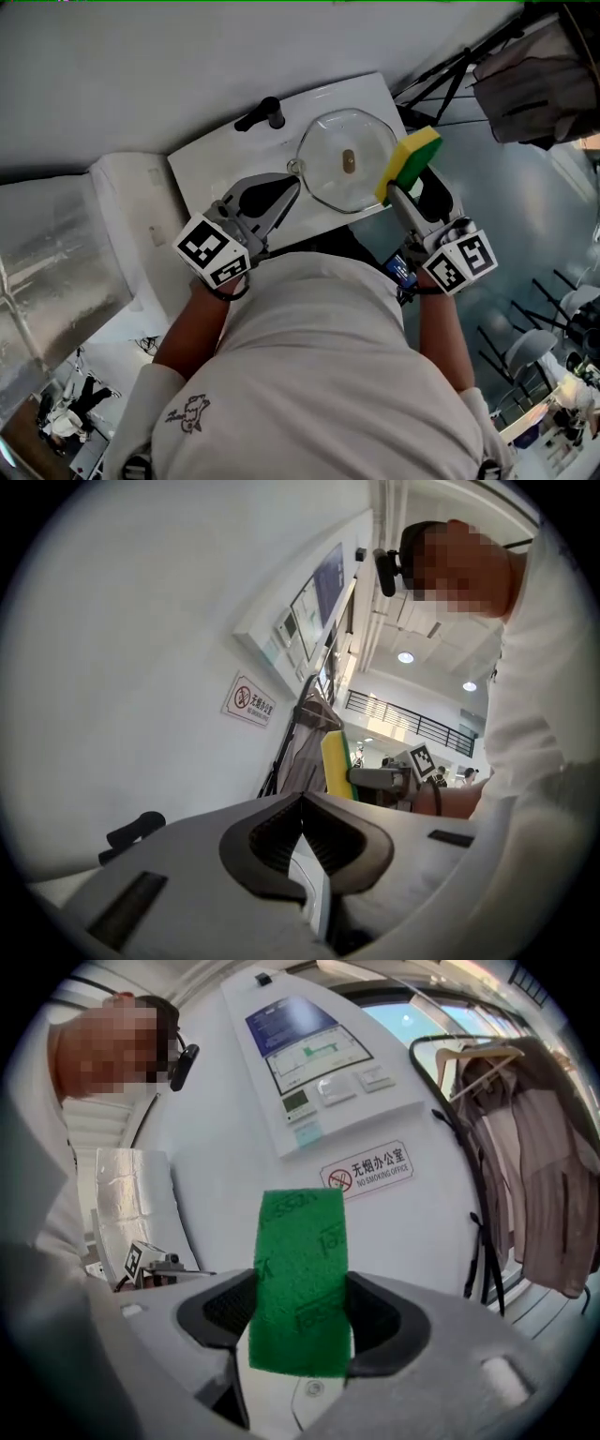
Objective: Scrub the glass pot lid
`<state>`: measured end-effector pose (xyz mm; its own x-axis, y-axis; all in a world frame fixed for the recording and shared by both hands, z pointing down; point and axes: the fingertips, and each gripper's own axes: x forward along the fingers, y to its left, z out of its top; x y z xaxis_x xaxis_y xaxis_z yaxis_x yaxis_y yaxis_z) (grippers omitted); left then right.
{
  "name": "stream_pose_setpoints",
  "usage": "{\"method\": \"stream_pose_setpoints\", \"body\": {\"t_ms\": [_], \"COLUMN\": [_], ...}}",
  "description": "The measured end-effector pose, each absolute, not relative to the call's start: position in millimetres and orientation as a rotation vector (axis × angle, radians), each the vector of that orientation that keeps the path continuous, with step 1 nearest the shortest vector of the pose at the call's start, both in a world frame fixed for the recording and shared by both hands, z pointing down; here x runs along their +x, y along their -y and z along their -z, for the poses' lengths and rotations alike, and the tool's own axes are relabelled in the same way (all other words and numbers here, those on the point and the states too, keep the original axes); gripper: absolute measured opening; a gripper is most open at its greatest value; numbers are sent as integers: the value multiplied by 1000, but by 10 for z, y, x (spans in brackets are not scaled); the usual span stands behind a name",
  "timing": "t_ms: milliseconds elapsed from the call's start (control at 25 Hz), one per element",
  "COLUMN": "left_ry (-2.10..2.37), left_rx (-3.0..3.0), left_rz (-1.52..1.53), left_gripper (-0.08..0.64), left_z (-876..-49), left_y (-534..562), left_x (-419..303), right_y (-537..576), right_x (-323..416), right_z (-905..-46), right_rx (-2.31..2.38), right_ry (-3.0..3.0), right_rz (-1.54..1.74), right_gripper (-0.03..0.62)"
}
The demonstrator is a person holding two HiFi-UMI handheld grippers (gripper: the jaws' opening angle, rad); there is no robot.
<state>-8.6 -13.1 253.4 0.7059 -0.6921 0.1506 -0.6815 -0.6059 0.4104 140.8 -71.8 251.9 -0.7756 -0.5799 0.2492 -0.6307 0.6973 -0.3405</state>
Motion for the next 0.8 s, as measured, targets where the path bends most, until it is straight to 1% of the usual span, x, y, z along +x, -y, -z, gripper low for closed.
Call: {"method": "stream_pose_setpoints", "body": {"t_ms": [360, 800], "left_ry": [1084, 1095], "left_rx": [2303, 1998], "left_rz": [29, -14], "left_gripper": [9, 115], "left_z": [-3302, -4599], "left_y": [369, 543], "left_x": [-120, -292], "right_y": [1161, 1526], "right_x": [1407, 1349], "right_z": [-3534, -4347], "right_rx": [819, 691], "right_ry": [2624, 2474], "right_rz": [-679, -633], "right_gripper": [293, 293]}}
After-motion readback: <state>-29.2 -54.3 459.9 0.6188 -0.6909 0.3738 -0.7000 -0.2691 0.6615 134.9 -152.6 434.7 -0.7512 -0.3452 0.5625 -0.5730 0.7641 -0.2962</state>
